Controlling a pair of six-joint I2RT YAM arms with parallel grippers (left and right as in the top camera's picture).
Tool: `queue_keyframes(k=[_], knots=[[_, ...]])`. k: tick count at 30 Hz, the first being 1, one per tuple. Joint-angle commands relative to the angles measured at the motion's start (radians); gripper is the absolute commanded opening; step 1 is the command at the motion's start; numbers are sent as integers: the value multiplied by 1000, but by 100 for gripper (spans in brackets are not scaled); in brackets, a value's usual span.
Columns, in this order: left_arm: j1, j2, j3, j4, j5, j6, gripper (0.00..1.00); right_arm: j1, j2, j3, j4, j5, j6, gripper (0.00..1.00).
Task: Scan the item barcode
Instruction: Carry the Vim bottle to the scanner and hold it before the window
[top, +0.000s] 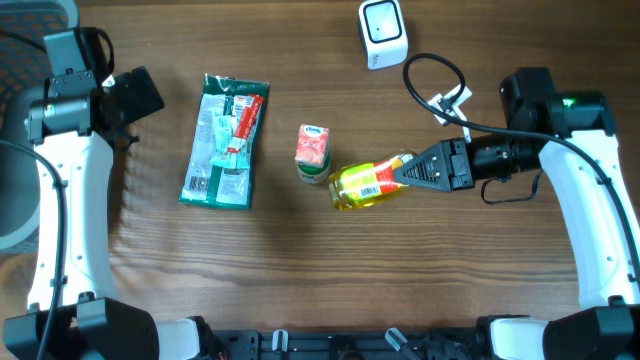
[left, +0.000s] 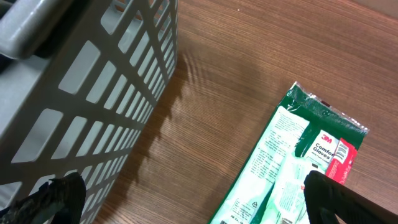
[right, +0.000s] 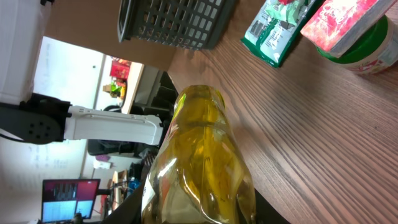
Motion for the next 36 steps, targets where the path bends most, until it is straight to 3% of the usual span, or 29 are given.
queue_keyframes(k=[1,9,11,13,15,17,20,22,24,31,36], knots=[[10,-13,13,3,-9,-10,100,3,-19,6,4,-60,-26,27],[10,-13,13,3,-10,-10,100,3,-19,6,57,-5,-16,23],[10,-13,13,3,-9,-10,100,3,-19,6,179,248,212,22],[10,-13,13,3,-9,-10,100,3,-19,6,306,594,502,11],[10,-13,13,3,-10,-10,100,3,-18,37,363,660,559,10],[10,-13,13,3,-9,-10,100,3,19,201,269,824,607,10],[10,-13,13,3,-9,-10,100,5,132,538,120,961,603,8],[10,-13,13,3,-9,-10,100,34,204,692,163,1139,555,8],[10,-13,13,3,-9,-10,100,103,247,695,341,1177,455,9],[10,-13,13,3,-9,-10,100,338,545,695,736,1730,152,13],[10,-13,13,3,-9,-10,100,431,776,695,1020,1991,-16,12]])
